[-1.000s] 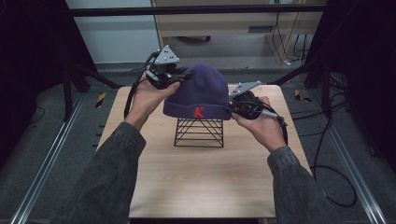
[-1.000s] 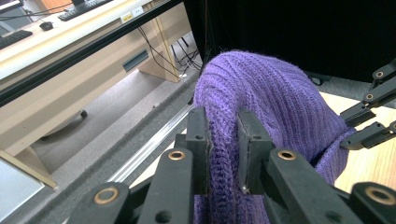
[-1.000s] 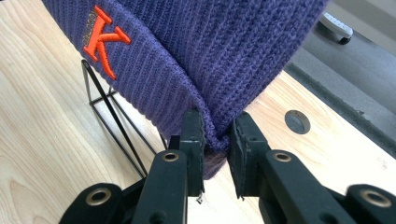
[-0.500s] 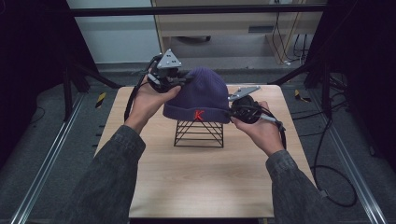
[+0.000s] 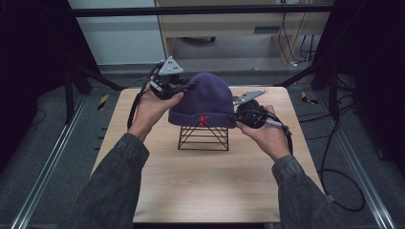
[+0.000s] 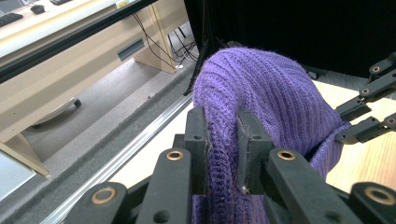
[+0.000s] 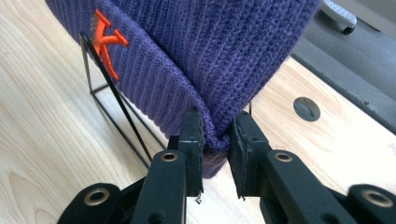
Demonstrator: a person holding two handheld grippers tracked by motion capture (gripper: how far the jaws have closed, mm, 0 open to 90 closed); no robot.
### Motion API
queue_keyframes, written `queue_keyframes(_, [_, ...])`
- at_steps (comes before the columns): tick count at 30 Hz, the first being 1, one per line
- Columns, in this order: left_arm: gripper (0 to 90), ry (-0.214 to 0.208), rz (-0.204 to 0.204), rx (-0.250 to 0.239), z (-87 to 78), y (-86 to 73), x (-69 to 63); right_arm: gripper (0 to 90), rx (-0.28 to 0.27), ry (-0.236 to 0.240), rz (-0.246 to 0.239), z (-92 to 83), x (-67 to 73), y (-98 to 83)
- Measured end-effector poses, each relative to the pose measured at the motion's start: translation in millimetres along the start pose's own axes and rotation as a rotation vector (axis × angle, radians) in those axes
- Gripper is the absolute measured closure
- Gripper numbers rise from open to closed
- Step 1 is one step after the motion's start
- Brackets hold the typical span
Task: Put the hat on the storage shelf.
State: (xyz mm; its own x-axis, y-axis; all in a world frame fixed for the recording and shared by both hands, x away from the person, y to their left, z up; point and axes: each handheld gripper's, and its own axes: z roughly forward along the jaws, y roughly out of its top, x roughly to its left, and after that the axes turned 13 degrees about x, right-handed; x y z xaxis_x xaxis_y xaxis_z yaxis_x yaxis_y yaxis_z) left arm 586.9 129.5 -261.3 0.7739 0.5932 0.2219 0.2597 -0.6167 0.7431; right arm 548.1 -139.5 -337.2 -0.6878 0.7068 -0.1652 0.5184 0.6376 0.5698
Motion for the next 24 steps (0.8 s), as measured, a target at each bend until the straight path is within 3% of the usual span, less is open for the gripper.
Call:
queue_keyframes(12, [75.9,-0.007,0.01,0.008,6.4,-7.6,-6.5,74.9,0.014,0.015,0.021,10.9,1.1,-9.0])
queue_keyframes(15, [75.8,-0.019,0.006,0.009,6.7,-12.9,-8.1,74.6,0.019,0.022,0.02,15.7,3.5,-11.4])
queue_keyframes(20, [75.7,-0.004,0.029,0.021,7.2,-21.1,-12.6,74.2,0.029,0.031,0.026,24.2,6.6,-15.0])
queue_keyframes(24, [75.8,-0.009,0.012,0.037,12.3,-34.3,-12.0,74.2,0.046,0.041,0.019,31.9,10.5,-18.3])
